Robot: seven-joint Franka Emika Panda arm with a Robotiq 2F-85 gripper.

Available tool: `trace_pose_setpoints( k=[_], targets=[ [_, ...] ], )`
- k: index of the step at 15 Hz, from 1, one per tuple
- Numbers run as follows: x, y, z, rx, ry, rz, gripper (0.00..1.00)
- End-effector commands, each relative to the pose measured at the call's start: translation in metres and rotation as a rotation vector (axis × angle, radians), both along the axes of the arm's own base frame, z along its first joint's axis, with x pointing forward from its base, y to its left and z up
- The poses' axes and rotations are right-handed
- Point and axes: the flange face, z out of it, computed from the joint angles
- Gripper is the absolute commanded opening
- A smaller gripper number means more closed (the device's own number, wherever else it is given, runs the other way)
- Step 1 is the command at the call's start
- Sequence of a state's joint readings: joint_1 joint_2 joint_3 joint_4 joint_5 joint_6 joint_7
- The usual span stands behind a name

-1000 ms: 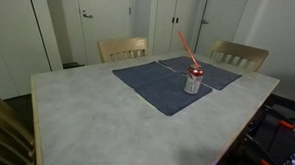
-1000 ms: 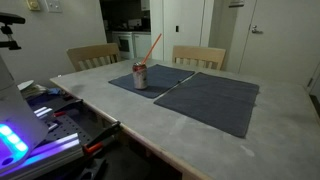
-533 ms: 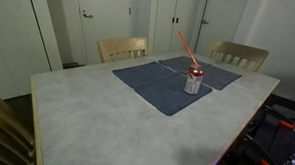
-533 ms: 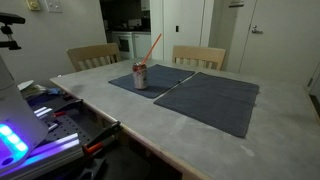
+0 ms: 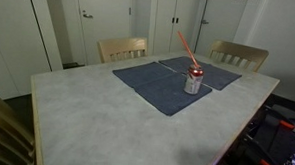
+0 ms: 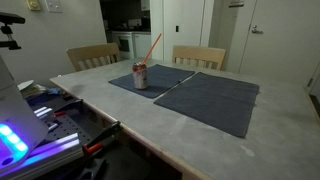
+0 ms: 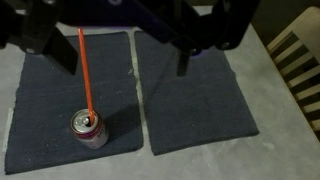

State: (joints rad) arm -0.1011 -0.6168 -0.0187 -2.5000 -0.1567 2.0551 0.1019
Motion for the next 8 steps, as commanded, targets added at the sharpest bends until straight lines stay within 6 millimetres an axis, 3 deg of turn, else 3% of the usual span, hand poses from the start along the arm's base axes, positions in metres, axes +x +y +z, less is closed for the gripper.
trace_pose_setpoints(
  k=[1, 4, 8],
  targets=[
    [0.023, 0.012, -0.003, 0.003, 0.004, 0.060, 1.00],
    [0.034, 0.027, -0.009, 0.004, 0.011, 0.112, 1.00],
    [0.058, 0.039, -0.033, 0.003, 0.024, 0.201, 1.00]
  ],
)
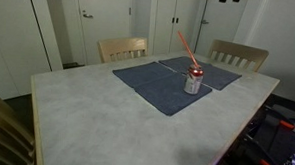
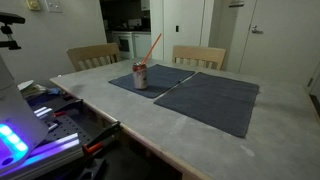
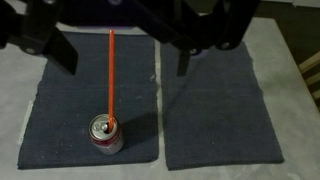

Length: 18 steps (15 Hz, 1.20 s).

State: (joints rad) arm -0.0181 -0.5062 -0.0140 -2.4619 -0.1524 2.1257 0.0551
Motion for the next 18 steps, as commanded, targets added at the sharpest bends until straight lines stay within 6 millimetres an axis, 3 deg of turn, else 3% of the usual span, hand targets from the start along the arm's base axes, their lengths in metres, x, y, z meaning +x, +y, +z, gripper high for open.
trace_pose_setpoints(
  k=[1, 8, 18],
  targets=[
    [0.030, 0.006, -0.021, 0.007, 0.017, 0.074, 1.00],
    [0.060, 0.021, -0.059, 0.043, 0.059, 0.149, 1.00],
    [0.068, 0.039, -0.097, 0.091, 0.138, 0.203, 1.00]
  ],
)
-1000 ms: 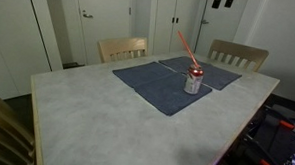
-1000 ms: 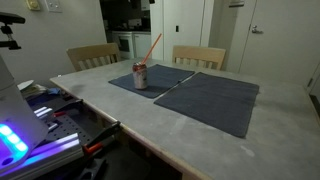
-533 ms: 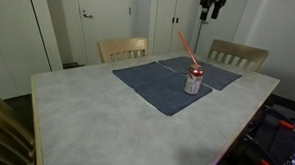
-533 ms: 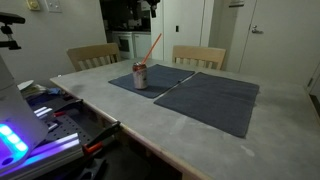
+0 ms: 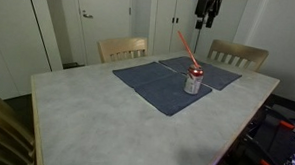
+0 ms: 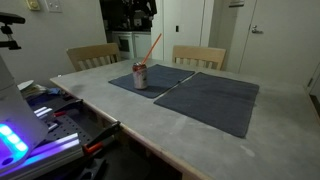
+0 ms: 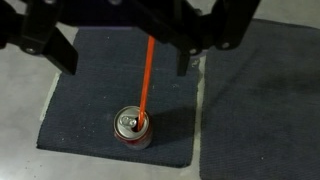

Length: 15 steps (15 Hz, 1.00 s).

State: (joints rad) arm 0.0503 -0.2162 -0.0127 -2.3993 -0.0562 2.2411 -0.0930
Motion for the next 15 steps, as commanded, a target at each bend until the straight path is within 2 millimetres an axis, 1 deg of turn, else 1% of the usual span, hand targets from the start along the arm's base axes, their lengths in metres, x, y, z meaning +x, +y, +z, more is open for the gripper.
trace_pose_setpoints(
  k=[1, 7, 11, 15],
  targets=[
    [0.012, 0.003, -0.013, 0.030, 0.018, 0.023, 1.00],
    [0.025, 0.003, -0.036, 0.056, -0.044, 0.000, 1.00],
    [0.034, 0.004, -0.047, 0.033, -0.080, -0.009, 1.00],
    [0.038, 0.005, -0.057, 0.037, -0.101, -0.020, 1.00]
  ],
)
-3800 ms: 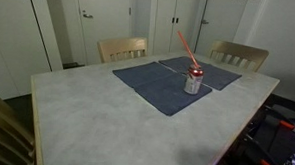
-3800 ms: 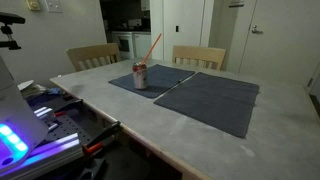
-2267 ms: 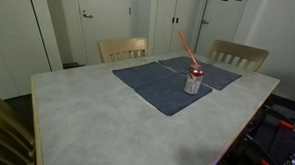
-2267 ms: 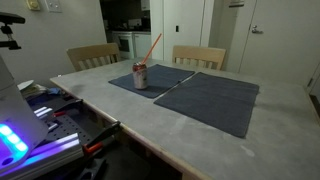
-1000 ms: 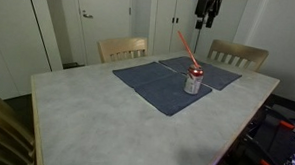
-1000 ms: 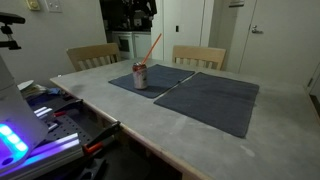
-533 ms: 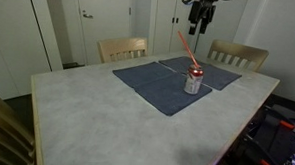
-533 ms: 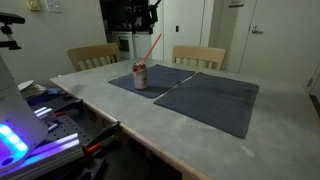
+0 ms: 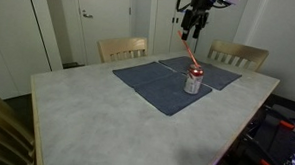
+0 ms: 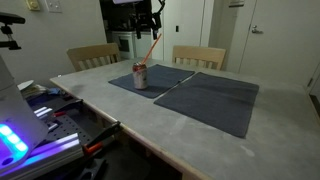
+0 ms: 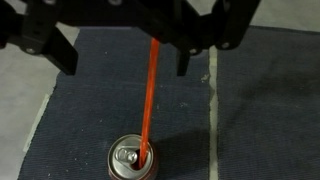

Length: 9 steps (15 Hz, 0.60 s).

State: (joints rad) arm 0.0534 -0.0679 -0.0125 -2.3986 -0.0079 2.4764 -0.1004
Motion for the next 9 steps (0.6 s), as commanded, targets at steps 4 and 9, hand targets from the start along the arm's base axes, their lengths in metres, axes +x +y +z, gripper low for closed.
trace_pose_setpoints(
  k=[4, 9],
  targets=[
    [0.014, 0.001, -0.017, -0.002, -0.020, -0.013, 1.00],
    [0.017, 0.000, -0.028, -0.001, -0.012, -0.021, 0.91]
  ],
)
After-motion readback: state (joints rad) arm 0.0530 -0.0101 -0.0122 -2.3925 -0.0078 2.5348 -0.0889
